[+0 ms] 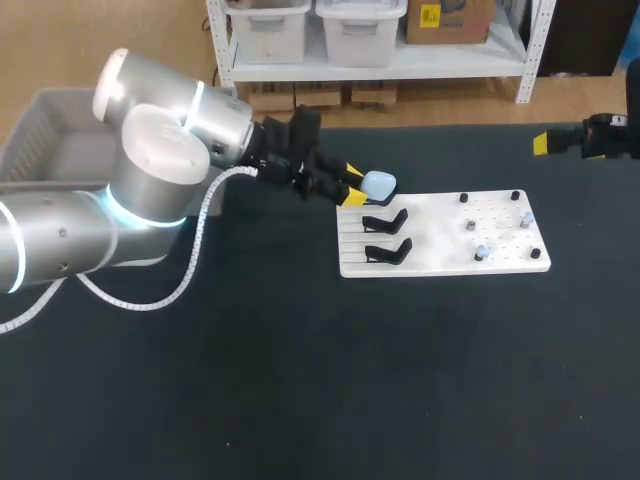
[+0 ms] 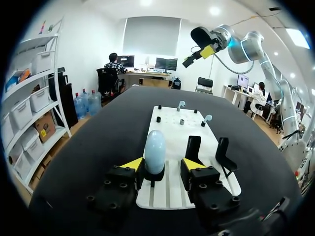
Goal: Pick up each earbud case from the left stands, insert the matching earbuds, close the lid, and place the case in the box.
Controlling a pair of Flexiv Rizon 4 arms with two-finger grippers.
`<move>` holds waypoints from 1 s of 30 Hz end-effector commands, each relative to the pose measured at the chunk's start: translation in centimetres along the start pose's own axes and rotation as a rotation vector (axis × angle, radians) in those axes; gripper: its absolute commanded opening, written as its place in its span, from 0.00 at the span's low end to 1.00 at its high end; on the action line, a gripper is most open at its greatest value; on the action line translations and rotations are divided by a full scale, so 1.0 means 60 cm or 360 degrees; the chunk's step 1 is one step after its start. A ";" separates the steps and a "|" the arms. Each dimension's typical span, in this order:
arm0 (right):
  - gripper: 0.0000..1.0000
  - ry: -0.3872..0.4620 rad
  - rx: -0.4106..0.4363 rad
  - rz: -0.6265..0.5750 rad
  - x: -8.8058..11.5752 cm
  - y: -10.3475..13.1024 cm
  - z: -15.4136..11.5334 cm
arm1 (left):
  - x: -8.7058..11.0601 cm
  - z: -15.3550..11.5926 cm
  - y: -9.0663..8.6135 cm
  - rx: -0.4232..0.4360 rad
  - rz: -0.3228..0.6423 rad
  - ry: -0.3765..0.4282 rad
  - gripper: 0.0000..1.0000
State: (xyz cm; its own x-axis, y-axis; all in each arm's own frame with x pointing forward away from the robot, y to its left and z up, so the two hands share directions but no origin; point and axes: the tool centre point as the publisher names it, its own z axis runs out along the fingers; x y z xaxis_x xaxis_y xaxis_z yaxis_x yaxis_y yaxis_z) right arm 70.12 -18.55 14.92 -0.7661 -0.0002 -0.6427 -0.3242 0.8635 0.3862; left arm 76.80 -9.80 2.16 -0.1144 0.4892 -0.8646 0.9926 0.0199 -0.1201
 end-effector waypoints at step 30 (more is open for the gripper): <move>1.00 0.0000 0.0000 0.0000 0.000 0.000 0.000 | -0.002 0.022 0.016 0.0037 0.0004 -0.0018 0.40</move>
State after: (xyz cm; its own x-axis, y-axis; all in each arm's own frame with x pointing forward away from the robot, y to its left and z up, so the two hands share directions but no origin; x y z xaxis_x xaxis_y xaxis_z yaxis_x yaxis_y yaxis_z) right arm 70.12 -18.55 14.92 -0.7661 -0.0002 -0.6427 -0.3242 0.8635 0.3862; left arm 77.30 -10.78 1.73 -0.1139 0.4772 -0.8714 0.9920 0.0065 -0.1260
